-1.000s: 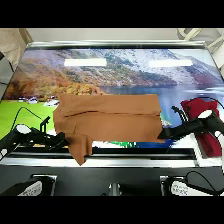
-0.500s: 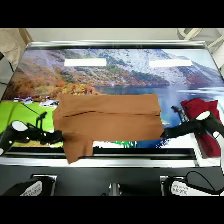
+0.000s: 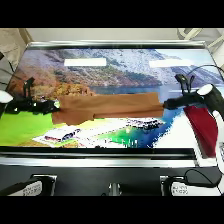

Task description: Fold the shirts.

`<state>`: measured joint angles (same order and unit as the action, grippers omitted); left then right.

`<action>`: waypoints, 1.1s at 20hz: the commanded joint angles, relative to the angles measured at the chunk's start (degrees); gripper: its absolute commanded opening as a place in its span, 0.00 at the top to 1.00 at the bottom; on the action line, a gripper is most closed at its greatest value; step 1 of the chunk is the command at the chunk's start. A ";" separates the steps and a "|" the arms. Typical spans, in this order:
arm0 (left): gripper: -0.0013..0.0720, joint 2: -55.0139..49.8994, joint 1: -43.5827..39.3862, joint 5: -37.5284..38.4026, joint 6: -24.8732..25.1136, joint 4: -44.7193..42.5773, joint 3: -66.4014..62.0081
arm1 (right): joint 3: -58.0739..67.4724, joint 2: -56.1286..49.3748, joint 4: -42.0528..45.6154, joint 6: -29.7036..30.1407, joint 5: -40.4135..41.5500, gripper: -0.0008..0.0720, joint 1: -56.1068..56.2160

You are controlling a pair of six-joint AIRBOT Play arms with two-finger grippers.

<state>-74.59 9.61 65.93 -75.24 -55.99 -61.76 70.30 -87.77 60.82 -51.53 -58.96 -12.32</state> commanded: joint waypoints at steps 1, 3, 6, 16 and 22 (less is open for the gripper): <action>0.95 -14.12 -0.02 1.62 -0.20 0.79 -12.92 | 8.17 -8.63 -2.01 -3.37 5.44 0.97 1.88; 0.95 -21.29 -0.20 4.15 -0.20 0.79 -18.93 | 10.38 -12.55 -6.78 -3.28 6.23 0.97 1.90; 0.95 -26.75 -0.17 3.65 -0.87 0.79 -21.90 | 10.40 -15.69 -8.72 -3.08 7.52 0.96 1.88; 0.14 -19.10 0.68 9.55 -2.73 1.01 -25.35 | 12.66 -14.91 -4.76 -2.08 -0.17 0.03 -3.76; 0.15 -13.70 -6.25 7.98 -2.75 0.98 -25.33 | 12.66 -21.46 -13.97 -1.25 -4.59 0.18 0.00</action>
<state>-90.15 6.22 74.50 -77.97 -54.96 -86.98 83.02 -107.02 48.58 -52.45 -61.60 -14.11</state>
